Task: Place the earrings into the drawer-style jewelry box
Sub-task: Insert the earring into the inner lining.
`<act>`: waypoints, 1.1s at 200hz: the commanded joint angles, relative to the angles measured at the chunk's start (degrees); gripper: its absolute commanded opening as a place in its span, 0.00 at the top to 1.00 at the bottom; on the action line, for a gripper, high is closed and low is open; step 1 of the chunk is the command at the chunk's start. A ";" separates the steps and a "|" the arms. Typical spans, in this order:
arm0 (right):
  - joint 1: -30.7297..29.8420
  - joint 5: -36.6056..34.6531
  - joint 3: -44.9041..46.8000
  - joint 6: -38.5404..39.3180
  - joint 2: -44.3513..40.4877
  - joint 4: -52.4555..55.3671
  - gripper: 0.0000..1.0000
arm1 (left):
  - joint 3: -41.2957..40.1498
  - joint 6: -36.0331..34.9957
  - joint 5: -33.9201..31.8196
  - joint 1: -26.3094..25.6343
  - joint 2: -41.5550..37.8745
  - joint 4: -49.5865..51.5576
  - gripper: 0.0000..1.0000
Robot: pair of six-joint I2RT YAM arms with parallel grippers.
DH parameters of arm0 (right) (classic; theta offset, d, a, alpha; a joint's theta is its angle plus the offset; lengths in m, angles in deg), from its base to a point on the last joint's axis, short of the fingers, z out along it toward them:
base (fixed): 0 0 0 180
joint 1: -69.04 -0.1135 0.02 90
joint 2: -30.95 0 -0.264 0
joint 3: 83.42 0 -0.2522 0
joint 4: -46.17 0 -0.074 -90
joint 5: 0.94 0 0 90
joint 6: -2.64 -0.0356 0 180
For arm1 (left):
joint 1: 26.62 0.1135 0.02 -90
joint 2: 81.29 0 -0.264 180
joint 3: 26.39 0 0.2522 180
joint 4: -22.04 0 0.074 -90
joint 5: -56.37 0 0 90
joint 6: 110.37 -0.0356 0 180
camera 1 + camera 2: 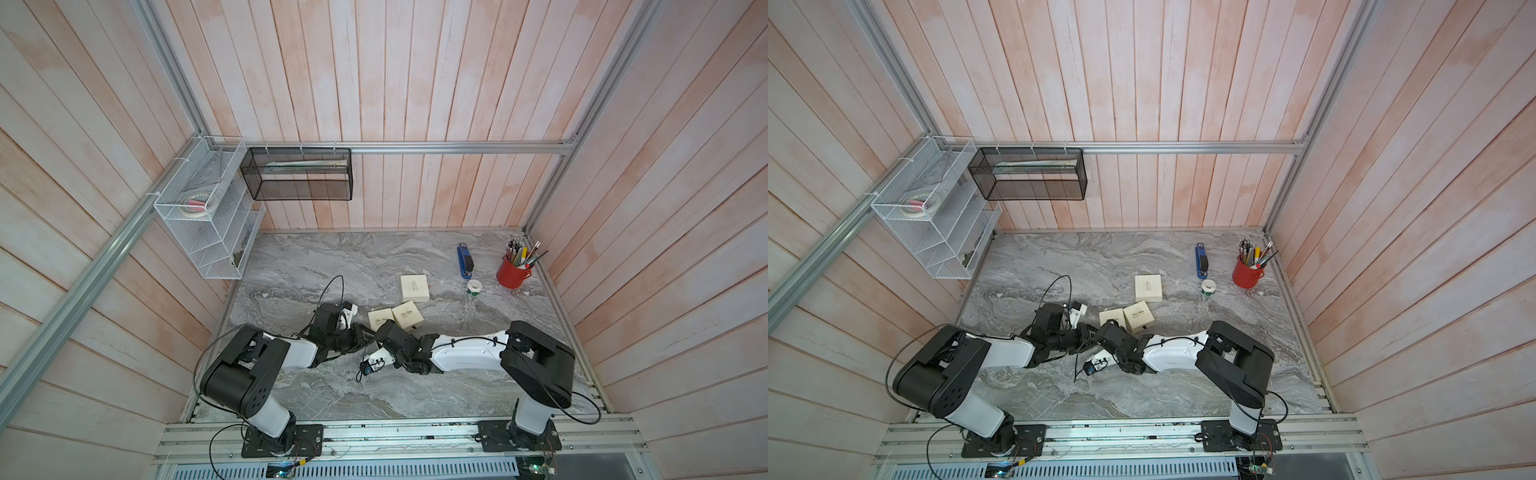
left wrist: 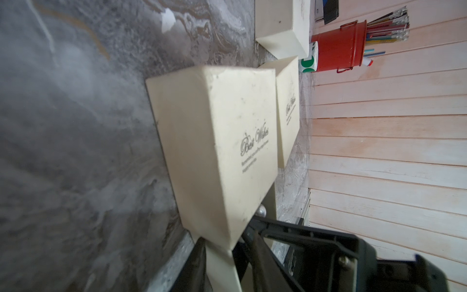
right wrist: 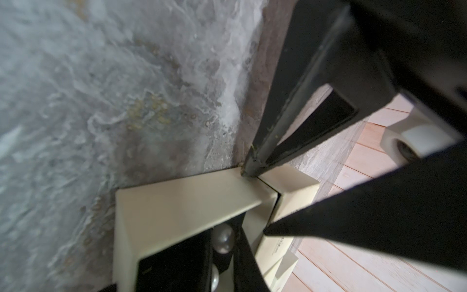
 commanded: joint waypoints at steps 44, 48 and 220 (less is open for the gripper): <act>-0.15 0.63 -0.82 -1.56 0.12 3.52 0.79 | 1.60 -0.86 0.59 0.02 0.39 -0.54 0.68; -0.20 0.63 -0.81 -1.58 -0.04 3.48 0.78 | 1.62 -0.93 0.55 0.02 0.37 -0.40 0.68; 1.84 5.69 3.14 -14.10 -10.81 2.52 0.75 | 2.34 -2.72 -1.35 0.41 -1.13 2.76 0.68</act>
